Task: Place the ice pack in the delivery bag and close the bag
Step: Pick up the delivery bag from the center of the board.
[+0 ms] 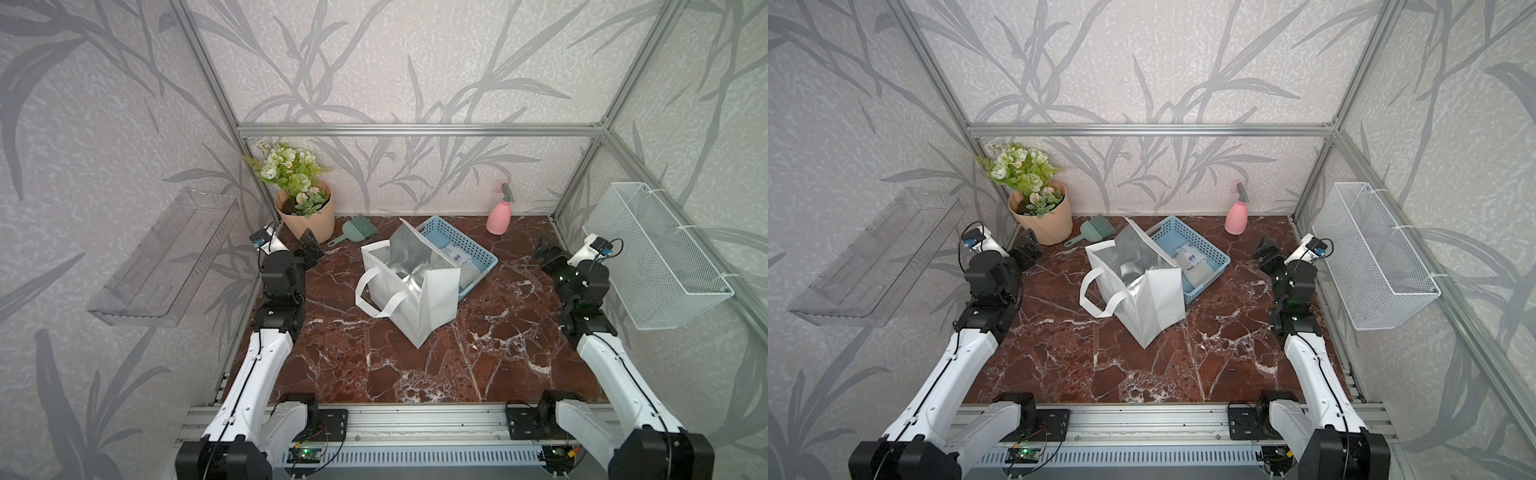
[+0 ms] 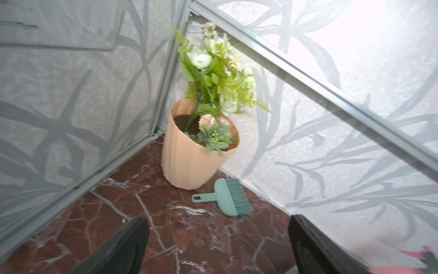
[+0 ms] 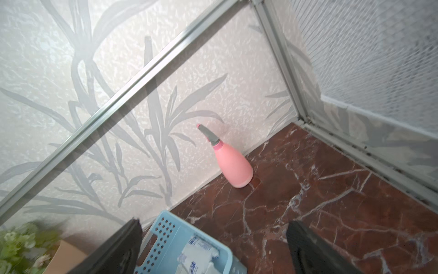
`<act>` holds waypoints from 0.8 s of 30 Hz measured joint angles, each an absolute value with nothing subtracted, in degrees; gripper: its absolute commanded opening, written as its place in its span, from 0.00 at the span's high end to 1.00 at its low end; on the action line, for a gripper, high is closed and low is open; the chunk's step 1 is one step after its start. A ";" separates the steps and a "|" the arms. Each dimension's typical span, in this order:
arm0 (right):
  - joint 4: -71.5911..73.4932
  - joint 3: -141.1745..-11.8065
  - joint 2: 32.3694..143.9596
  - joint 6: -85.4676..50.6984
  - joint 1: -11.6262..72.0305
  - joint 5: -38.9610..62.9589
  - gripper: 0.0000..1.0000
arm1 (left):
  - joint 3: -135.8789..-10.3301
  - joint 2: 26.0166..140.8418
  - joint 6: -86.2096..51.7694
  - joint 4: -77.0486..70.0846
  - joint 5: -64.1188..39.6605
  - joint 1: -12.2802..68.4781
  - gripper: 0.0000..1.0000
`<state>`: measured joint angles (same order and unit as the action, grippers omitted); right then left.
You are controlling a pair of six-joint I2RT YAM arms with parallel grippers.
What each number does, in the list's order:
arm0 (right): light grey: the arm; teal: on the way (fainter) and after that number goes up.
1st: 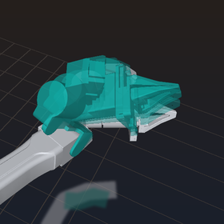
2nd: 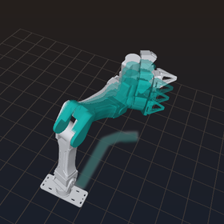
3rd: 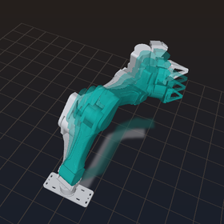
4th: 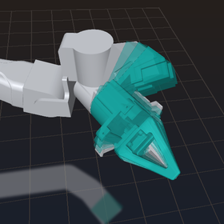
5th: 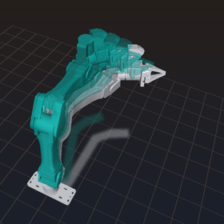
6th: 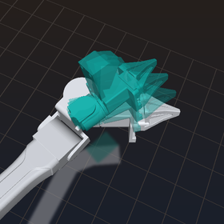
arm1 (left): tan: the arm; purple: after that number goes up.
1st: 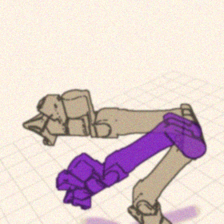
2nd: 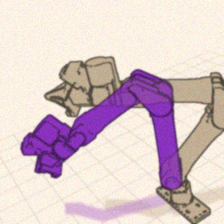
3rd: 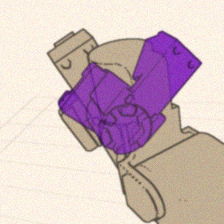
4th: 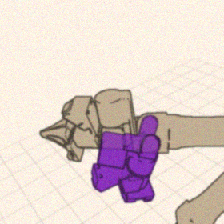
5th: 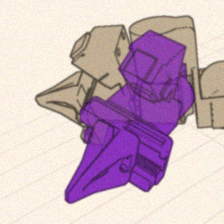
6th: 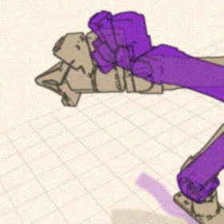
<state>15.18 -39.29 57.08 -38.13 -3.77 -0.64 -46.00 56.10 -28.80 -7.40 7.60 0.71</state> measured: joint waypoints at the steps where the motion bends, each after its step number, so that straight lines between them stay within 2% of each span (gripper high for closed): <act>1: 12.27 -41.54 57.91 -38.74 -3.16 0.25 0.01 | -47.94 56.55 -28.10 -6.44 5.19 1.10 0.12; 7: -3.38 -52.27 61.54 -37.82 6.94 0.21 0.01 | -60.10 64.53 -19.27 -1.37 -5.50 5.91 0.22; 13: -12.75 -54.28 62.35 -35.40 16.75 -3.90 0.01 | -72.49 76.27 -7.75 7.07 -12.78 12.67 0.33; 20: -18.33 -54.28 62.46 -34.85 17.80 -6.44 0.01 | -81.60 87.50 1.83 16.40 -14.04 18.61 0.40; 24: -20.08 -54.59 62.46 -34.44 17.96 -7.07 0.01 | -84.36 91.42 5.21 20.95 -13.37 21.02 0.41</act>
